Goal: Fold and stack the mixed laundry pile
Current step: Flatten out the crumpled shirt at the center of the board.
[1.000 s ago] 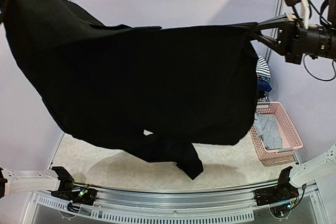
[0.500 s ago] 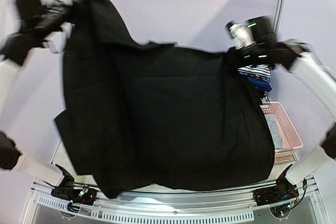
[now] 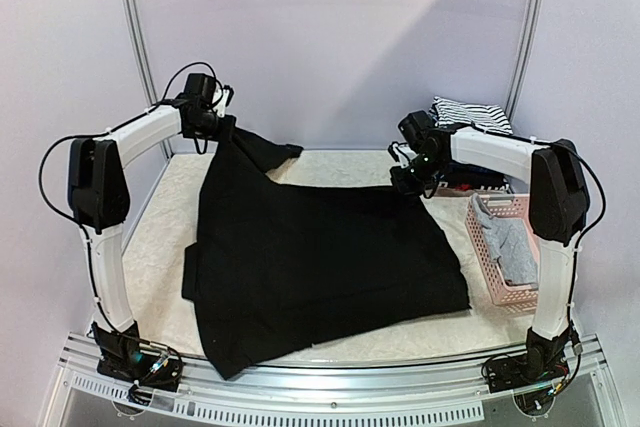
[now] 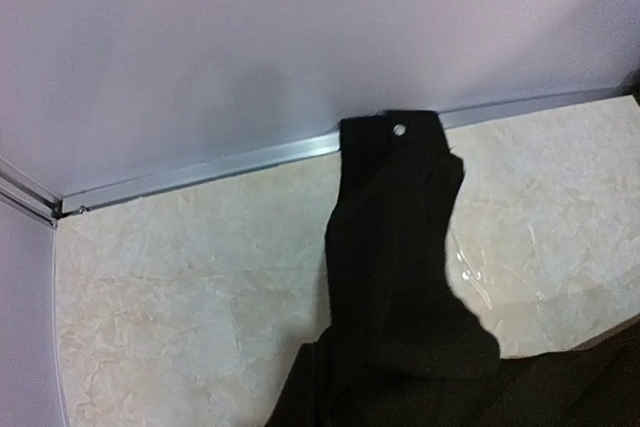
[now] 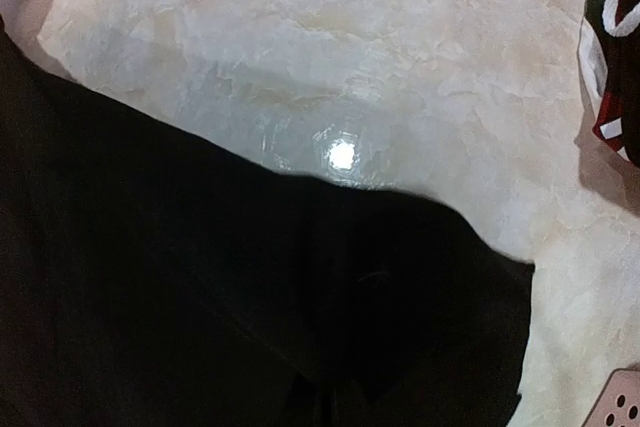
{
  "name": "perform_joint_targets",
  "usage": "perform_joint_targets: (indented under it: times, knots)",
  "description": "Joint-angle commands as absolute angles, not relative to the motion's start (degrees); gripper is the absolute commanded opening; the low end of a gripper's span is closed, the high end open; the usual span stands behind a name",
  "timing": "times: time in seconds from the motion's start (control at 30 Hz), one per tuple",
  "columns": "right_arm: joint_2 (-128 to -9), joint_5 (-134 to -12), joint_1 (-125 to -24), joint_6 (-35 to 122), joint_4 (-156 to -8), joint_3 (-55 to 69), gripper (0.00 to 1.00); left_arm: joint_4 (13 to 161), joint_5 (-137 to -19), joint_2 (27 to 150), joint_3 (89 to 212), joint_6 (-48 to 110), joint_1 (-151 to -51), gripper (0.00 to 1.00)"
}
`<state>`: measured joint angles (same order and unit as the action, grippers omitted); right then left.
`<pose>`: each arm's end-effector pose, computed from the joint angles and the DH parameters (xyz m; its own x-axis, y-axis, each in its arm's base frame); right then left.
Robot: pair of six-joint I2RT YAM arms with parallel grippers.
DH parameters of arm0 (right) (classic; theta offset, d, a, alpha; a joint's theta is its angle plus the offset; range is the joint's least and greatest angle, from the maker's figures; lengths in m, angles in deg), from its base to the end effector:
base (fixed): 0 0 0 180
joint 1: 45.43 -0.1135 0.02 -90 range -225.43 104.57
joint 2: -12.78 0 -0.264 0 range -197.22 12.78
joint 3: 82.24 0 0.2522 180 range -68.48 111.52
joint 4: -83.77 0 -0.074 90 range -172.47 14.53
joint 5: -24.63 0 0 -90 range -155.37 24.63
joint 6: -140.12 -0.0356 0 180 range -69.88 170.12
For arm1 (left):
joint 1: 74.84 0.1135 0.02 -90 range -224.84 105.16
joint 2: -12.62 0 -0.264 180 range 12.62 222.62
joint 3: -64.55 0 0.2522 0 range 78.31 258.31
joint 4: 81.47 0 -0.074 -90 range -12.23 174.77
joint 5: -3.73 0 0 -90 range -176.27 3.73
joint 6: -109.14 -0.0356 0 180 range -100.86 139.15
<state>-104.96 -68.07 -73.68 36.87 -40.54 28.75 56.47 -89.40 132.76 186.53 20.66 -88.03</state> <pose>0.3903 0.2116 0.2204 -0.8729 -0.2091 -0.4408 -0.2999 0.9426 0.1467 0.4758 -0.1095 0.2792 -0.6334 0.1213 -0.7642 0.1705 0.9852 0.0150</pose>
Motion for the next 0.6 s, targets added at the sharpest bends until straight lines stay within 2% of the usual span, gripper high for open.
perform_joint_targets:
  times: [0.0, 0.3, 0.47, 0.57]
  knots:
    - [-105.70, -68.36, -73.84, 36.47, -41.21, 29.44, 0.00, 58.83, -86.71, 132.32, 190.32, 21.95, -88.06, 0.00]
    - [-102.84, -69.66, -73.86, 37.79, -40.24, 30.70, 0.00, 63.14, -83.16, 127.96, 187.53, 21.62, -88.07, 0.00]
    - [-104.91, -67.13, -73.49, 38.28, -39.01, 36.62, 0.00, 67.22, -80.76, 130.53, 188.76, 20.42, -88.09, 0.00]
    - [-109.26, -65.75, -71.95, 37.03, -38.47, 41.62, 0.00, 77.65, -77.56, 131.86, 185.17, 21.32, -87.41, 0.00]
